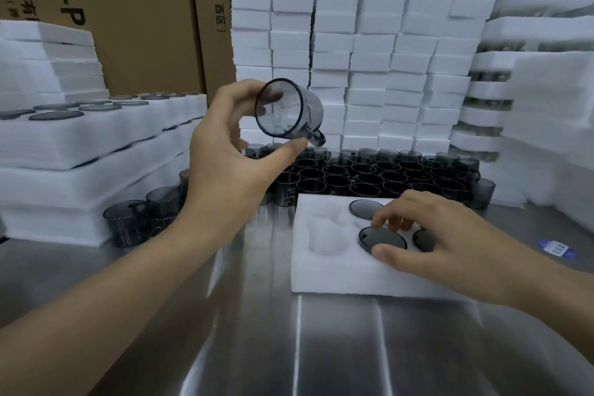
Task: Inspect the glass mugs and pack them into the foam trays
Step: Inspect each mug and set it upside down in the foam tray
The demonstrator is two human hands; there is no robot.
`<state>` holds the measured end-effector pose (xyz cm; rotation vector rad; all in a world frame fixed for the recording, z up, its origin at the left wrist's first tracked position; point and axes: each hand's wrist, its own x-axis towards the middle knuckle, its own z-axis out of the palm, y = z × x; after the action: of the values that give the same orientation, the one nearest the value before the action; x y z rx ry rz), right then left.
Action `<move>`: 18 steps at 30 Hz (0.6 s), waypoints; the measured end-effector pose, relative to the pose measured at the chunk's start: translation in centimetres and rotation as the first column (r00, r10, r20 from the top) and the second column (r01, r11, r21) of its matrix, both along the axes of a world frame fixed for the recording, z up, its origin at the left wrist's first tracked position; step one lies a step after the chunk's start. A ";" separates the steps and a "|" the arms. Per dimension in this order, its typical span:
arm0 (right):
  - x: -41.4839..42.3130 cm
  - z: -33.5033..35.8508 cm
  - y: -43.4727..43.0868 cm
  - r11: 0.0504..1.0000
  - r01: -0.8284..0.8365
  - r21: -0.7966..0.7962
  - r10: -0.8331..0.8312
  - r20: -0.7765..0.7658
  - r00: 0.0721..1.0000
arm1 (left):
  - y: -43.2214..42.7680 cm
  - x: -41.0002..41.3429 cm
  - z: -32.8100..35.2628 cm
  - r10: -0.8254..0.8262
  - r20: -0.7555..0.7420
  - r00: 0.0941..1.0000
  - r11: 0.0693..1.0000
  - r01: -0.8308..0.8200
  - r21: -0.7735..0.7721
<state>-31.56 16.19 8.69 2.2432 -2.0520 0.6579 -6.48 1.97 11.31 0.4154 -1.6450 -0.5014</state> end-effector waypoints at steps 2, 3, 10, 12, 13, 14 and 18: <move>0.0 0.0 0.0 1.000 0.000 0.000 0.000 0.001 1.000 | 0.2 -0.2 0.7 -0.200 -0.085 0.976 0.951 0.214 0.222; 0.0 0.0 0.0 1.000 0.001 0.001 -0.001 0.003 1.000 | 0.2 -0.2 1.1 -0.276 -0.135 0.952 0.896 0.305 0.321; 0.1 0.0 -0.1 1.000 0.006 0.005 -0.006 -0.009 1.000 | -0.2 0.6 1.8 -0.476 -0.515 0.713 0.270 0.675 0.686; 0.1 0.0 -0.1 1.000 0.007 0.007 -0.007 -0.012 1.000 | -0.3 0.6 1.7 -0.466 -0.534 0.706 0.228 0.678 0.698; 0.1 0.0 -0.1 1.000 0.007 0.005 -0.007 -0.014 1.000 | -0.3 0.5 1.6 -0.463 -0.536 0.706 0.220 0.677 0.702; 0.1 0.0 -0.1 1.000 0.005 0.000 -0.005 -0.016 1.000 | -0.3 0.4 1.5 -0.462 -0.537 0.706 0.215 0.676 0.704; 0.3 0.1 -0.1 1.000 0.003 -0.011 -0.003 -0.016 1.000 | -0.5 0.3 1.1 -0.467 -0.518 0.717 0.212 0.659 0.721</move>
<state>-31.28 16.12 8.78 2.2318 -2.0386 0.6473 -6.16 1.44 12.38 0.4623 -1.1472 -2.0000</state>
